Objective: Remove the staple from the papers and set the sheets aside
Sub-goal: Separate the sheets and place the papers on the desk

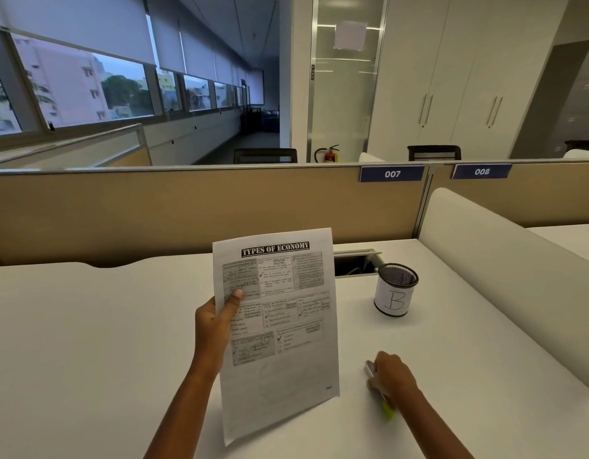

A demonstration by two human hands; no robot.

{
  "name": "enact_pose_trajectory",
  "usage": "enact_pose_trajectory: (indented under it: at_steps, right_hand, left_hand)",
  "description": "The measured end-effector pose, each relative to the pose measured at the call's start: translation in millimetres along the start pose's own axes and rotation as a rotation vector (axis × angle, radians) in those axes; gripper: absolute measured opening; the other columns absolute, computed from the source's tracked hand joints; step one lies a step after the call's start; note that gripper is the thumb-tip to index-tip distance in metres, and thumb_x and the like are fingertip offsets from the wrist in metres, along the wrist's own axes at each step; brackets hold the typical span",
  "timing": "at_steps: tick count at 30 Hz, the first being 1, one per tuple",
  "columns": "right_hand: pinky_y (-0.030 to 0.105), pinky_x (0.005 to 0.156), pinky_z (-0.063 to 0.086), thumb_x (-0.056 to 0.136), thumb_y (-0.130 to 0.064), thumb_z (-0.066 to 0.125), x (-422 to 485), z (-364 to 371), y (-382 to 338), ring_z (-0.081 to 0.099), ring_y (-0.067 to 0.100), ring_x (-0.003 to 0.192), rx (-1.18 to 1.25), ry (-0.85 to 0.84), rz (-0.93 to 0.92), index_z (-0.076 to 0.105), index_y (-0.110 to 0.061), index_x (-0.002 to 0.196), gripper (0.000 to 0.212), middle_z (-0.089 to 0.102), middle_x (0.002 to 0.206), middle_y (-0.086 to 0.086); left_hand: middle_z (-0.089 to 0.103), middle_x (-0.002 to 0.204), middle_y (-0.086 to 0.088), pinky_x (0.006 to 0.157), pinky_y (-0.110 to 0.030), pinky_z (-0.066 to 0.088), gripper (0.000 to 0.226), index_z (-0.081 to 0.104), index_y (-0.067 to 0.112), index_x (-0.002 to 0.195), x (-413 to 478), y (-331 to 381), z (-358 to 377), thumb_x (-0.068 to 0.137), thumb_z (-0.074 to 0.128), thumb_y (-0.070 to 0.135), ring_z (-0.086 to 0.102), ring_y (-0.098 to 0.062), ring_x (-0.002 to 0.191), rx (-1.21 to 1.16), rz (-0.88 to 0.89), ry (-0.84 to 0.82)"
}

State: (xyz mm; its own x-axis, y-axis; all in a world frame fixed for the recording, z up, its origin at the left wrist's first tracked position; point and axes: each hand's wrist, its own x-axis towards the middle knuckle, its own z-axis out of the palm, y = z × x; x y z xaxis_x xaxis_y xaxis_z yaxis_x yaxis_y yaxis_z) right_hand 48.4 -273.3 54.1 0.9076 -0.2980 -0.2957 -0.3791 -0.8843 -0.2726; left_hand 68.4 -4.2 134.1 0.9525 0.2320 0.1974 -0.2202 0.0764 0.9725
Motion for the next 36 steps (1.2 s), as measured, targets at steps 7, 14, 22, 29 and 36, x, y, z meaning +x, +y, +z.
enact_pose_trajectory:
  at_steps: [7, 14, 22, 29, 36]
  right_hand:
    - [0.021, 0.046, 0.038, 0.09, -0.012, 0.052, 0.5, -5.9, 10.7, 0.042, 0.015, 0.052, 1.33, -0.292, 0.003, 0.06, -0.003, 0.074, 0.02, 0.044, 0.062, 0.006]
    - [0.014, 0.035, 0.048, 0.091, -0.025, 0.048, 1.0, -30.3, -26.4, 0.053, 0.012, 0.032, 2.284, -0.5, 0.201, 0.047, -0.01, 0.063, 0.032, 0.053, 0.039, 0.003]
    - [0.034, 0.08, 0.056, 0.095, -0.037, 0.038, 1.7, -52.0, -65.8, 0.07, 0.034, 0.057, 2.17, -0.584, 0.196, 0.055, 0.012, 0.089, 0.052, 0.068, 0.066, 0.026]
    - [0.047, 0.11, 0.027, 0.099, -0.019, 0.024, -7.8, -56.4, -71.3, 0.036, 0.031, 0.133, 2.226, -0.54, 0.148, 0.029, 0.004, 0.135, 0.043, 0.039, 0.142, 0.019]
    - [0.05, 0.113, 0.022, 0.1, -0.014, 0.026, -18.4, -73.8, -77.9, 0.044, 0.037, 0.121, 2.168, -0.5, 0.005, 0.034, 0.009, 0.131, 0.039, 0.048, 0.124, 0.025]
  left_hand:
    - [0.068, 0.085, -0.005, 0.052, -0.025, 0.058, 0.01, 0.062, 0.021, 0.088, -1.9, 1.6, -0.1, 0.085, 0.053, 0.023, 0.067, -0.024, 0.074, -0.014, -0.052, -0.008]
    - [0.068, 0.081, -0.002, 0.048, -0.02, 0.056, 0.01, 0.062, 0.026, 0.084, -7.2, 1.0, 10.2, 0.085, 0.053, 0.022, 0.067, -0.022, 0.07, 0.016, -0.054, -0.05]
    - [0.068, 0.084, -0.008, 0.051, -0.023, 0.057, 0.008, 0.061, 0.019, 0.088, -15.2, -7.8, 20.9, 0.085, 0.053, 0.02, 0.067, -0.025, 0.07, 0.037, -0.075, -0.088]
    - [0.068, 0.082, -0.008, 0.05, -0.021, 0.057, 0.007, 0.061, 0.022, 0.086, -17.4, -10.7, 17.6, 0.085, 0.054, 0.02, 0.067, -0.024, 0.07, 0.073, -0.064, -0.085]
    - [0.068, 0.078, -0.001, 0.048, -0.02, 0.056, 0.01, 0.06, 0.027, 0.081, -18.0, -9.7, 17.0, 0.084, 0.054, 0.019, 0.067, -0.021, 0.068, 0.104, -0.036, -0.104]
